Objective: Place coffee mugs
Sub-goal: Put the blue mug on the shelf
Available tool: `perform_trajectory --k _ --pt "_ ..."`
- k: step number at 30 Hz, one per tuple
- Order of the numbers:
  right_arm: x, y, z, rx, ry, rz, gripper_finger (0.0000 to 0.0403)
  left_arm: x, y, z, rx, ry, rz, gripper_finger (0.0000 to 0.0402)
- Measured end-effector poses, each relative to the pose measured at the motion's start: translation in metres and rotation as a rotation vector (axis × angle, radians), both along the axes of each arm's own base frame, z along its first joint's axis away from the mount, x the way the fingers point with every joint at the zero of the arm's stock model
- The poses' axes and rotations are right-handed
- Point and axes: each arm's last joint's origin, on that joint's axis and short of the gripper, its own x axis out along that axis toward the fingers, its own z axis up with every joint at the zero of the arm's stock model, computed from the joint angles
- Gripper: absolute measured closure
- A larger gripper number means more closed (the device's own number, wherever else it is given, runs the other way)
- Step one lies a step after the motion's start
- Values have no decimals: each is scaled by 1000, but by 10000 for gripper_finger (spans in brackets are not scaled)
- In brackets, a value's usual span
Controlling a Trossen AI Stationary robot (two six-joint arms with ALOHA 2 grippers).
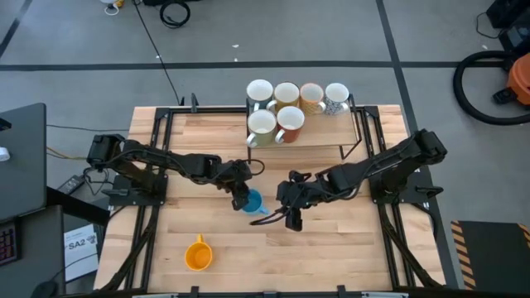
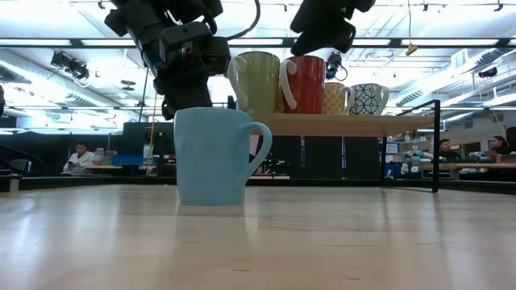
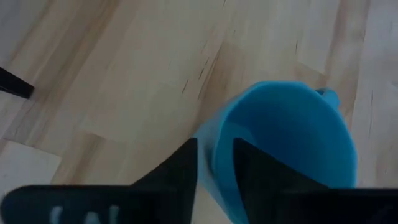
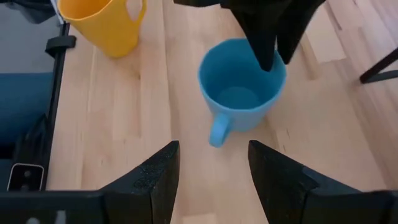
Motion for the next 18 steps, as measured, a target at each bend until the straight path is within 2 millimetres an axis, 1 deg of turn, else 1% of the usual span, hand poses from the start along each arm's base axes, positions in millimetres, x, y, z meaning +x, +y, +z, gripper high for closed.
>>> perform_trajectory --k 3,6,10,11,14,18 --pt "3 1 -4 22 0 -24 207 1 0 1 0 -9 0 260" --pt "5 2 -6 44 2 -54 207 -2 3 3 -23 -5 -10 241" --pt "9 4 -10 80 -4 -91 207 -6 5 12 -2 -28 -47 235" --pt "10 5 -10 88 -16 -98 207 -6 5 16 3 -57 -53 235" --pt "12 10 -15 77 -24 -136 207 -13 5 30 19 -94 -74 235" --pt "17 19 -25 37 -43 -159 207 -30 5 49 37 -120 -96 235"
